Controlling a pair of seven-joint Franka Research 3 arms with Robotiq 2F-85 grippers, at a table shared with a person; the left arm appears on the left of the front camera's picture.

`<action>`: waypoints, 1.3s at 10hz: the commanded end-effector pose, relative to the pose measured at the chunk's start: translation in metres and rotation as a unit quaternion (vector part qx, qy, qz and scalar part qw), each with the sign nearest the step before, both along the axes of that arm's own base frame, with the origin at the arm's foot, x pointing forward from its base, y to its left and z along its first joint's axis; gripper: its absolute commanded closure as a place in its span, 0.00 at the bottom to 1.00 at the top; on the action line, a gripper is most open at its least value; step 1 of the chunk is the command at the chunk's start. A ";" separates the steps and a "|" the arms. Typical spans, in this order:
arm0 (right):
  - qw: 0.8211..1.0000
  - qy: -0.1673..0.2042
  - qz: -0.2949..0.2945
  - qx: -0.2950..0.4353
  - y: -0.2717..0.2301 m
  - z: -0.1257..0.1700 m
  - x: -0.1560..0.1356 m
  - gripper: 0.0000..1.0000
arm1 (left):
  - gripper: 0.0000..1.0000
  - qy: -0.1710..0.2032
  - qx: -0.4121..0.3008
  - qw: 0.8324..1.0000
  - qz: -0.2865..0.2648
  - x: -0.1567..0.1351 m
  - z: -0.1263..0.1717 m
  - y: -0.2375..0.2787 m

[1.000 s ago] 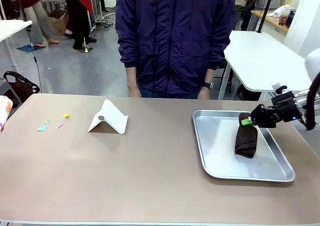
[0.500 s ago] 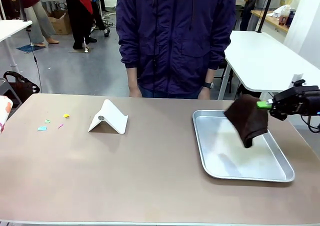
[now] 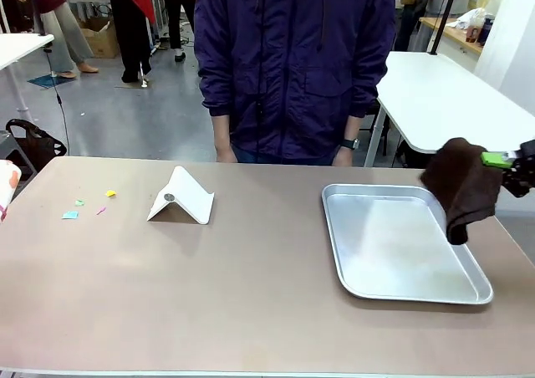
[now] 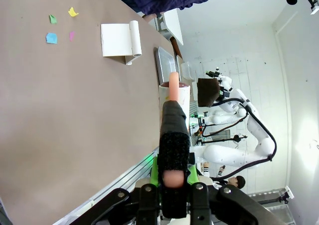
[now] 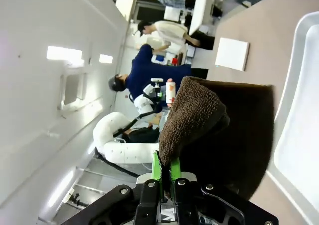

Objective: Clean the surface of the table.
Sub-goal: If a person points to the right, clean the right side of the table with your right hand, and if they point to the left, clean the left side with your left hand, then clean the area not pointed to by the person.

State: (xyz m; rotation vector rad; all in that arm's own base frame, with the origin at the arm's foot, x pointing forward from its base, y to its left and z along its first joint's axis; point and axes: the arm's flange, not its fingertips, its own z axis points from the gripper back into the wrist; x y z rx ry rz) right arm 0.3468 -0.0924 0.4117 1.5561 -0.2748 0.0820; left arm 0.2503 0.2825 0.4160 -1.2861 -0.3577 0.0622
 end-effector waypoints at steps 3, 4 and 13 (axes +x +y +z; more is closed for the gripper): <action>1.000 -0.005 -0.009 0.002 0.000 0.005 -0.016 0.93 | 0.86 0.007 0.001 1.000 -0.003 -0.001 0.004 -0.002; 1.000 -0.005 -0.009 0.002 0.000 0.005 -0.016 0.93 | 0.86 0.007 0.001 1.000 -0.003 -0.001 0.004 -0.002; 1.000 -0.005 -0.009 0.002 0.000 0.005 -0.016 0.93 | 0.86 0.007 0.001 1.000 -0.003 -0.001 0.004 -0.002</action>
